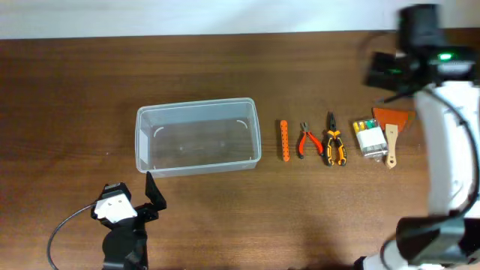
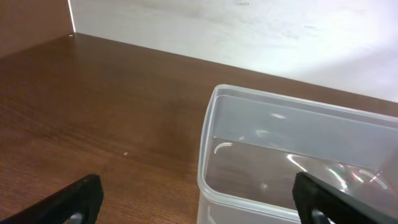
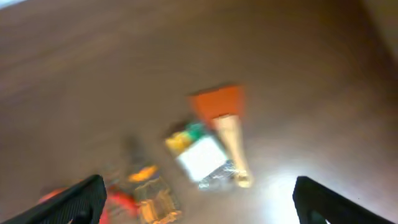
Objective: Pack container
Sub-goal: 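Move the right gripper to the orange scraper and grasp its handle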
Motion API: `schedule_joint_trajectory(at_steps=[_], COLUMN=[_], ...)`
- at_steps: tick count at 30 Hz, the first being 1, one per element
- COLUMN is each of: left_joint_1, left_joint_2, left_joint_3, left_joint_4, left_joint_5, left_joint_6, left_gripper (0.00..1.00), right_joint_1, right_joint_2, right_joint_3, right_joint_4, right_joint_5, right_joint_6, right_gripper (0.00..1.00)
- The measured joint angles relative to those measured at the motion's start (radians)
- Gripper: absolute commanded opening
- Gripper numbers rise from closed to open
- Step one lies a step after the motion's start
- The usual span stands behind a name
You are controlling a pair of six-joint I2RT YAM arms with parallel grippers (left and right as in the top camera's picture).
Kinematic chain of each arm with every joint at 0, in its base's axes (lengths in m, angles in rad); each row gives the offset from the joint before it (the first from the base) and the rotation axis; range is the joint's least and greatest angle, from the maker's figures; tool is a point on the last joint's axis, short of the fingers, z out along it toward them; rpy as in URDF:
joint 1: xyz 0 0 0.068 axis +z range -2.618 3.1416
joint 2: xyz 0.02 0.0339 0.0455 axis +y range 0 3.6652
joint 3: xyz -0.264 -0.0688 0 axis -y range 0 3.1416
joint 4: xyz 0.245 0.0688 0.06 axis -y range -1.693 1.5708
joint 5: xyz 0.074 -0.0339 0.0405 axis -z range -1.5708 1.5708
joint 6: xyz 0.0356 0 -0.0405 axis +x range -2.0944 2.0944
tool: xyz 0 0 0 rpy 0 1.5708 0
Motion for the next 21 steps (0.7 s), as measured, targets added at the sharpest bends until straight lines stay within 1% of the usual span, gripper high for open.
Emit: schedule_joint_trajectory(at_steps=[2, 4, 7, 13, 16, 21], left_joint_1=[0.000, 0.000, 0.000, 0.000, 0.000, 0.000], left_joint_2=[0.000, 0.000, 0.000, 0.000, 0.000, 0.000], left_joint_3=[0.000, 0.000, 0.000, 0.000, 0.000, 0.000], left_joint_4=[0.000, 0.000, 0.000, 0.000, 0.000, 0.000], left_joint_5=[0.000, 0.000, 0.000, 0.000, 0.000, 0.000], left_joint_6=[0.000, 0.000, 0.000, 0.000, 0.000, 0.000], left_gripper=[0.99, 0.99, 0.99, 0.99, 0.99, 0.99], right_joint_1=[-0.129, -0.204, -0.314, -0.328, -0.321, -0.309], right_joint_2=[0.052, 0.100, 0.212, 0.344, 0.400, 0.467], right_joint_3=[-0.029, -0.044, -0.058, -0.061, -0.061, -0.062], right_joint_4=[0.006, 0.006, 0.013, 0.040, 0.040, 0.040], right_joint_5=[-0.057, -0.104, -0.195, -0.266, -0.283, -0.289], right_joint_6=[-0.014, -0.027, -0.076, -0.188, -0.219, -0.243], right_gripper=[0.90, 0.88, 0.88, 0.86, 0.84, 0.79])
